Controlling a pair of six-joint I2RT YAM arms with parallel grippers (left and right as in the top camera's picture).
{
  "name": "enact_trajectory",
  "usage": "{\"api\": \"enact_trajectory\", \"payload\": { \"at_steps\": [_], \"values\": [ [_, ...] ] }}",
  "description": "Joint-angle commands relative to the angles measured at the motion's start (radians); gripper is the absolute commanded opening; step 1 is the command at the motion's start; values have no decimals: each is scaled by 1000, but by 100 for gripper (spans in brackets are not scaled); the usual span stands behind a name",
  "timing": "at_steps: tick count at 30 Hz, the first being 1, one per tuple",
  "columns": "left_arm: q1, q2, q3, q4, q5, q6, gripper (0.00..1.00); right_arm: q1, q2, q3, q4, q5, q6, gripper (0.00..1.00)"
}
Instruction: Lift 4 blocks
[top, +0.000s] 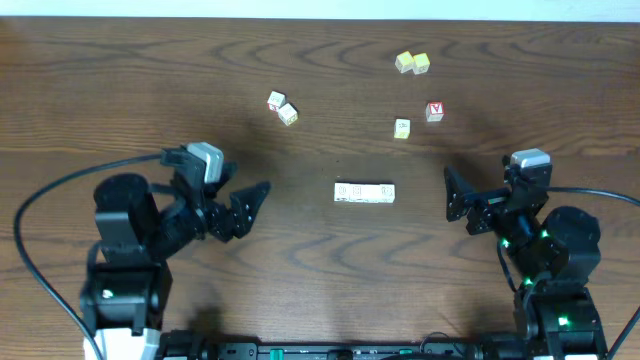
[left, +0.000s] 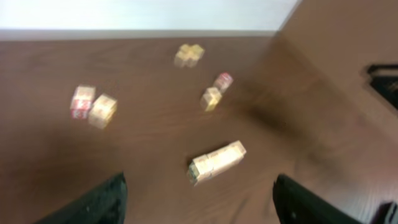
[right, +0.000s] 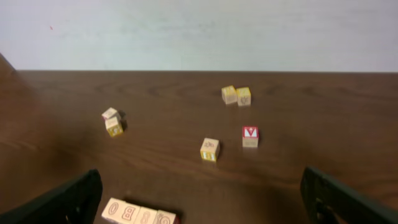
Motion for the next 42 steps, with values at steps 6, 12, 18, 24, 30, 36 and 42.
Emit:
{"api": "enact_trajectory", "payload": {
  "at_steps": [6,12,18,24,30,36,42],
  "values": [
    [4,216,450,-473,-385,-14,75,11,169,262,-223,13,-33,99],
    [4,275,442,-442,-163,-41,75,11,224,307,-253,-133,-33,99],
    [3,371,581,-632,-384,-150,75,11,225,304,-309,-144,-67,99],
    [3,481,758,-848,-581,-161,75,11,264,365,-389,-145,-3,99],
    [3,542,757,-831,-483,-161,75,11,481,624,-679,-145,-60,99],
    [-9,568,755,-793,-173,-97,76,11,591,687,-689,-231,-36,99],
    [-156,624,724,-802,-202,-107,75,11,641,684,-689,-209,-18,99]
  ]
}}
